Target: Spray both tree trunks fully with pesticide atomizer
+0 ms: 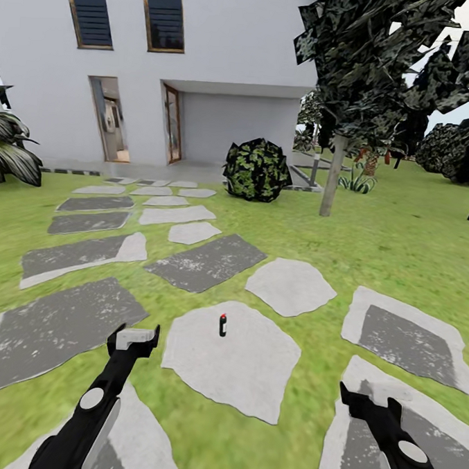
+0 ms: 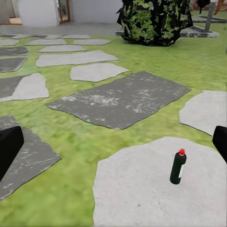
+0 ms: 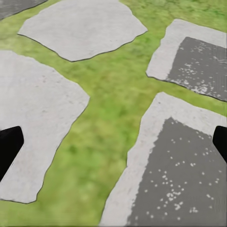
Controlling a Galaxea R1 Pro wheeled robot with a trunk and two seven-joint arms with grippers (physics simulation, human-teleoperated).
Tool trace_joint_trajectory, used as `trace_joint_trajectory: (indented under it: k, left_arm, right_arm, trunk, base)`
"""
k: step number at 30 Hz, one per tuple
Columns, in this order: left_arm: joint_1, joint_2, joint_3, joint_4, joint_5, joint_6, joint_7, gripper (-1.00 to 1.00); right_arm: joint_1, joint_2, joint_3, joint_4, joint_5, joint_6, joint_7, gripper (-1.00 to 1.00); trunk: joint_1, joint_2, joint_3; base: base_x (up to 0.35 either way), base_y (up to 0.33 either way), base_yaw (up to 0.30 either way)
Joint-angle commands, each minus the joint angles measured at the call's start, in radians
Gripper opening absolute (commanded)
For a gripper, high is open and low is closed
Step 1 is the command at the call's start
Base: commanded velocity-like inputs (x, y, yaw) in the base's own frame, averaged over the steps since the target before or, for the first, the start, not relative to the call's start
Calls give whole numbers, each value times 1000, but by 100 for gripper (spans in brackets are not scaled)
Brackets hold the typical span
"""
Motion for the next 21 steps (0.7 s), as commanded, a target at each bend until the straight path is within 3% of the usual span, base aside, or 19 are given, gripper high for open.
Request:
trace_joint_trajectory:
  k: [1, 15, 21]
  left_arm:
    - [0, 0, 0, 0, 0, 0, 0, 100]
    - [18, 2, 5, -56, -3, -17, 2, 100]
    - [18, 2, 5, -56, -3, -17, 2, 100]
  right_arm:
    - [0, 0, 0, 0, 0, 0, 0, 100]
    - [-11, -5, -3, -74, 1, -7, 5, 100]
    - [-11, -5, -3, -88, 0, -8, 6, 100]
  trunk:
    - [0, 0, 0]
    - [0, 0, 0]
    - [0, 0, 0]
  base:
    - [0, 226, -1]
    - [122, 54, 0]
    - [253, 197, -219]
